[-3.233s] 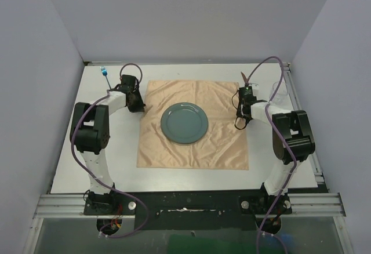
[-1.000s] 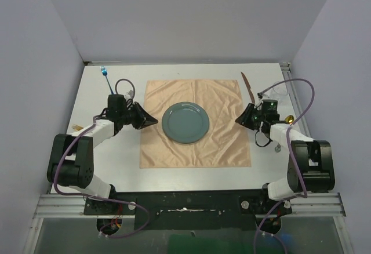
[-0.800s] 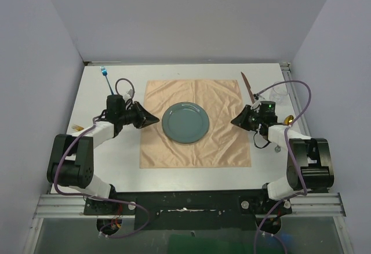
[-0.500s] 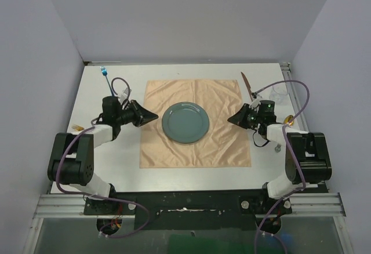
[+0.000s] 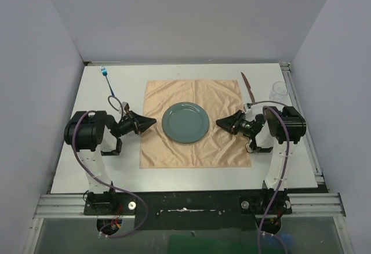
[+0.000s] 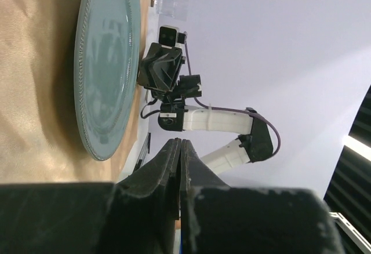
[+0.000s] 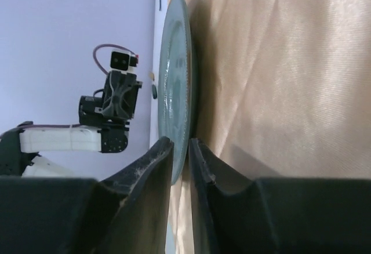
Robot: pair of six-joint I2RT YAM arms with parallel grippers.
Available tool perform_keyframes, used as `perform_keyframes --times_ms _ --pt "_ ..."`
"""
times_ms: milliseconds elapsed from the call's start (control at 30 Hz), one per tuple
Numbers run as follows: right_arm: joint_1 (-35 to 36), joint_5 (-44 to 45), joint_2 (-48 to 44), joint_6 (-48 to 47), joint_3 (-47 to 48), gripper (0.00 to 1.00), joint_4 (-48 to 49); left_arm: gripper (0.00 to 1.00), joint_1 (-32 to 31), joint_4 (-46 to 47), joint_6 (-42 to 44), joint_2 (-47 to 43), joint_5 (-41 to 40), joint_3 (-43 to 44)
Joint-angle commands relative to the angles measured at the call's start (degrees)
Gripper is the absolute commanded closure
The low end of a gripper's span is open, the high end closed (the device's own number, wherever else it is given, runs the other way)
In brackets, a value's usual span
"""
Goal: Set the dinner table for one person
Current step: Adjust the napkin at the center of the board, then adjust the plate on the napkin.
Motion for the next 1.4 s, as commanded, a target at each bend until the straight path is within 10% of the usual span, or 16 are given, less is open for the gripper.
perform_keyframes --times_ms 0,333,567,800,1367 --pt "-0.1 -2.6 3.9 11.4 1.4 0.79 25.0 1.0 0.5 18.7 -3.9 2.3 2.1 1.5" --pt "0.6 -2.5 -4.2 -1.5 3.6 0.75 4.1 0.89 0.8 0.8 7.9 2.0 2.0 4.6" --pt "4.4 4.6 -13.8 -25.1 12.3 0.75 -36.6 0.88 0.7 -45.0 25.0 -7.1 -1.0 13.8" --pt "4.9 3.0 -11.4 -23.1 13.5 0.75 -34.5 0.88 0.8 -36.0 30.0 -3.4 -1.8 13.9" --pt "6.0 4.4 -11.2 -25.8 12.3 0.75 -37.9 0.88 -0.6 -56.0 43.3 -2.2 -5.9 20.4"
